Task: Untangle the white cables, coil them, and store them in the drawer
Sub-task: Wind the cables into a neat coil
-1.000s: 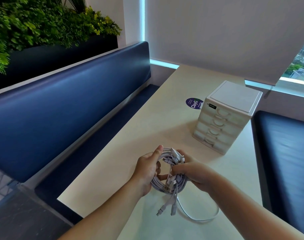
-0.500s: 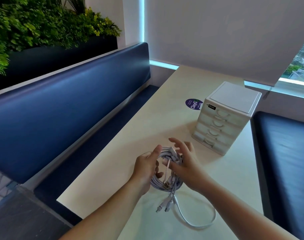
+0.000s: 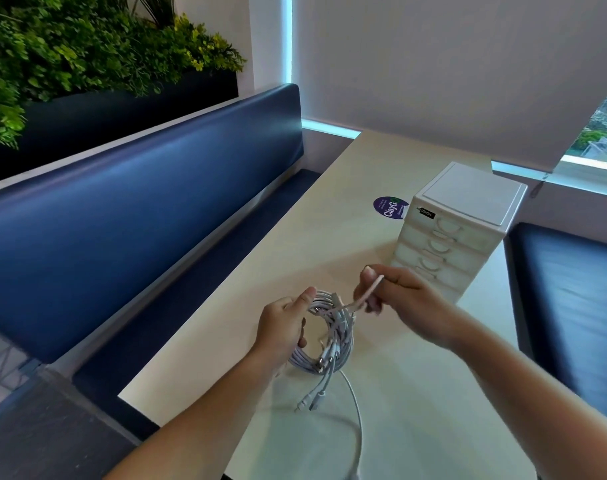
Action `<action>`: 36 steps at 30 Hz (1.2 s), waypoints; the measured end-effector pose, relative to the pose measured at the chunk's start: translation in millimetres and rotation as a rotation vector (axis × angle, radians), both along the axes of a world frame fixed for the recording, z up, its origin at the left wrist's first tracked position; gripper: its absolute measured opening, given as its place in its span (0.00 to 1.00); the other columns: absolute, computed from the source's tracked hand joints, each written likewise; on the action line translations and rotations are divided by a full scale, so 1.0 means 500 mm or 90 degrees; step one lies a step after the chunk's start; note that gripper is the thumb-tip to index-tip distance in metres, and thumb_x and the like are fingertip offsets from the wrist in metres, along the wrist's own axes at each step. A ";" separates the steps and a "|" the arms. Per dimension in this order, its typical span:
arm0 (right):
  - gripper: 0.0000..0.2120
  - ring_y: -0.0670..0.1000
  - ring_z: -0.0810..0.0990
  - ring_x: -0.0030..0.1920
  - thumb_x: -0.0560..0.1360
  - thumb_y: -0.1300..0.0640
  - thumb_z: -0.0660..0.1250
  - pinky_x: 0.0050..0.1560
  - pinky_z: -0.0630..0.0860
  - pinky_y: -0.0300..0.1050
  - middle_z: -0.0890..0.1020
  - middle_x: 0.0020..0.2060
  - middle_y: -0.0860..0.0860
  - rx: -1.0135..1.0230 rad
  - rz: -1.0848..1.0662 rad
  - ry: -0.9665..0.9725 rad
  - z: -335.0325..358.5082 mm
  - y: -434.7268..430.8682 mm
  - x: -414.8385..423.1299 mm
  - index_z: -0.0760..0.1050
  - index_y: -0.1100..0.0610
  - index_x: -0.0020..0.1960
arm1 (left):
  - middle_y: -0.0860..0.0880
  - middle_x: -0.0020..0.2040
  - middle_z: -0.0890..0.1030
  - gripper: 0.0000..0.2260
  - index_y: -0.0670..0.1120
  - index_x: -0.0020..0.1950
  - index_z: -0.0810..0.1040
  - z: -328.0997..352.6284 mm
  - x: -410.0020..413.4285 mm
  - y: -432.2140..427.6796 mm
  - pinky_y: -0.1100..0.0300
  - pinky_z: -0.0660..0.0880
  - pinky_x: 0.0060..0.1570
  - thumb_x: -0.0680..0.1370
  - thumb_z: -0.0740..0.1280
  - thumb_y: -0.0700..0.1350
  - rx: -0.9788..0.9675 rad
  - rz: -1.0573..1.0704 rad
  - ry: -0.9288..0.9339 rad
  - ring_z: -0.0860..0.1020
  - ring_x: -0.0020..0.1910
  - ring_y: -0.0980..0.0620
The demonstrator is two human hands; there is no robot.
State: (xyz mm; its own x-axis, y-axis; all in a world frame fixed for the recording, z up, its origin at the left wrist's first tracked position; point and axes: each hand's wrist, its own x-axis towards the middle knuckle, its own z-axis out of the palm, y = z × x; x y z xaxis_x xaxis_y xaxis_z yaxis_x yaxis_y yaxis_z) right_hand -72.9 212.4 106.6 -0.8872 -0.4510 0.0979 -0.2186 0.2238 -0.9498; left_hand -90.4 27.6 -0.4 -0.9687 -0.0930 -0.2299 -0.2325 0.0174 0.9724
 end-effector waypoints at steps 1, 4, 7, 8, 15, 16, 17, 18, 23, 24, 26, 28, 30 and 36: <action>0.15 0.45 0.72 0.31 0.77 0.53 0.56 0.37 0.68 0.34 0.76 0.29 0.48 0.035 0.023 -0.006 0.015 0.013 -0.002 0.72 0.60 0.37 | 0.50 0.24 0.67 0.20 0.42 0.37 0.71 -0.001 -0.004 -0.008 0.55 0.68 0.33 0.77 0.68 0.57 -0.014 0.011 -0.001 0.68 0.21 0.51; 0.08 0.47 0.73 0.32 0.73 0.50 0.60 0.37 0.69 0.41 0.74 0.30 0.48 0.264 0.043 0.029 0.057 0.064 -0.006 0.75 0.52 0.40 | 0.48 0.24 0.67 0.20 0.43 0.35 0.69 -0.006 -0.018 -0.039 0.57 0.67 0.33 0.77 0.68 0.56 -0.021 0.048 -0.013 0.68 0.21 0.51; 0.16 0.45 0.76 0.37 0.72 0.39 0.56 0.45 0.73 0.46 0.76 0.34 0.47 0.489 0.029 0.033 0.073 0.104 -0.006 0.77 0.47 0.43 | 0.52 0.22 0.63 0.22 0.46 0.32 0.64 -0.008 -0.029 -0.067 0.57 0.65 0.32 0.77 0.69 0.55 0.015 0.079 -0.022 0.64 0.19 0.53; 0.21 0.45 0.76 0.38 0.74 0.34 0.53 0.47 0.73 0.45 0.77 0.34 0.46 0.532 0.010 0.017 0.068 0.108 -0.005 0.77 0.46 0.43 | 0.52 0.22 0.62 0.22 0.47 0.32 0.63 -0.005 -0.030 -0.070 0.58 0.64 0.31 0.77 0.69 0.55 0.020 0.078 -0.022 0.63 0.19 0.53; 0.29 0.54 0.78 0.53 0.75 0.41 0.64 0.54 0.75 0.52 0.79 0.54 0.52 0.846 -0.037 0.140 -0.055 0.124 -0.042 0.58 0.46 0.71 | 0.53 0.22 0.63 0.17 0.43 0.41 0.70 0.023 -0.038 -0.055 0.59 0.64 0.30 0.77 0.69 0.56 0.028 0.041 0.003 0.63 0.20 0.53; 0.35 0.53 0.77 0.55 0.72 0.44 0.68 0.55 0.75 0.50 0.78 0.56 0.50 0.846 -0.033 0.142 -0.065 0.132 -0.045 0.54 0.46 0.73 | 0.53 0.22 0.63 0.17 0.43 0.41 0.71 0.026 -0.038 -0.055 0.59 0.64 0.29 0.77 0.68 0.56 0.031 0.034 0.002 0.63 0.20 0.53; 0.40 0.51 0.75 0.59 0.69 0.47 0.72 0.58 0.73 0.48 0.76 0.60 0.47 0.857 -0.031 0.162 -0.072 0.139 -0.047 0.53 0.46 0.73 | 0.53 0.23 0.64 0.17 0.42 0.42 0.72 0.029 -0.037 -0.054 0.59 0.64 0.28 0.77 0.68 0.56 0.034 0.026 0.000 0.63 0.21 0.53; 0.45 0.50 0.71 0.65 0.66 0.49 0.75 0.63 0.70 0.46 0.71 0.66 0.46 0.882 -0.025 0.196 -0.077 0.146 -0.048 0.52 0.47 0.74 | 0.52 0.23 0.65 0.17 0.42 0.42 0.72 0.031 -0.036 -0.054 0.60 0.65 0.27 0.77 0.69 0.56 0.040 0.019 -0.003 0.64 0.21 0.53; 0.49 0.49 0.62 0.71 0.62 0.50 0.78 0.67 0.66 0.46 0.58 0.72 0.44 0.872 -0.005 0.255 -0.110 0.179 -0.058 0.53 0.47 0.74 | 0.52 0.24 0.64 0.19 0.39 0.40 0.75 0.039 -0.037 -0.063 0.60 0.65 0.26 0.78 0.69 0.55 0.051 0.026 -0.022 0.63 0.21 0.53; 0.42 0.49 0.68 0.68 0.65 0.52 0.77 0.64 0.70 0.46 0.64 0.69 0.45 0.791 -0.022 0.186 -0.112 0.181 -0.061 0.57 0.46 0.71 | 0.52 0.23 0.63 0.19 0.39 0.41 0.76 0.039 -0.038 -0.065 0.60 0.64 0.26 0.78 0.69 0.55 0.055 0.032 -0.029 0.63 0.21 0.54; 0.23 0.49 0.77 0.57 0.70 0.53 0.73 0.56 0.74 0.43 0.76 0.57 0.45 0.647 -0.043 0.088 -0.109 0.172 -0.060 0.67 0.46 0.61 | 0.53 0.23 0.62 0.19 0.38 0.43 0.78 0.037 -0.039 -0.066 0.61 0.64 0.26 0.78 0.68 0.55 0.063 0.039 -0.036 0.62 0.21 0.54; 0.10 0.49 0.80 0.49 0.73 0.52 0.70 0.51 0.75 0.43 0.79 0.46 0.44 0.603 -0.087 0.136 -0.100 0.149 -0.057 0.71 0.48 0.52 | 0.53 0.23 0.62 0.19 0.38 0.45 0.77 0.035 -0.038 -0.063 0.61 0.64 0.26 0.78 0.68 0.55 0.056 0.035 -0.034 0.62 0.20 0.54; 0.10 0.48 0.80 0.43 0.73 0.52 0.70 0.46 0.75 0.42 0.77 0.45 0.45 0.524 -0.144 0.193 -0.097 0.115 -0.052 0.69 0.50 0.48 | 0.53 0.23 0.63 0.18 0.40 0.45 0.76 0.033 -0.037 -0.055 0.61 0.64 0.27 0.77 0.68 0.56 0.046 0.026 -0.032 0.63 0.21 0.53; 0.19 0.39 0.76 0.48 0.76 0.53 0.67 0.53 0.75 0.36 0.65 0.60 0.45 0.339 -0.116 0.194 -0.124 0.012 -0.028 0.66 0.52 0.64 | 0.51 0.25 0.63 0.16 0.43 0.47 0.75 0.034 -0.036 -0.030 0.61 0.64 0.25 0.77 0.69 0.56 0.068 0.019 -0.037 0.63 0.21 0.52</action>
State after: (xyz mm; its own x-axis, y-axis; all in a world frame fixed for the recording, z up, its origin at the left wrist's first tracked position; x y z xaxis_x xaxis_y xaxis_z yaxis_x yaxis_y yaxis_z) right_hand -86.7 218.4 44.7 -0.9219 -0.3521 0.1615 -0.3750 0.7069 -0.5997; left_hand -108.6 12.9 16.8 -0.9505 -0.0942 -0.2962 -0.2877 -0.0939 0.9531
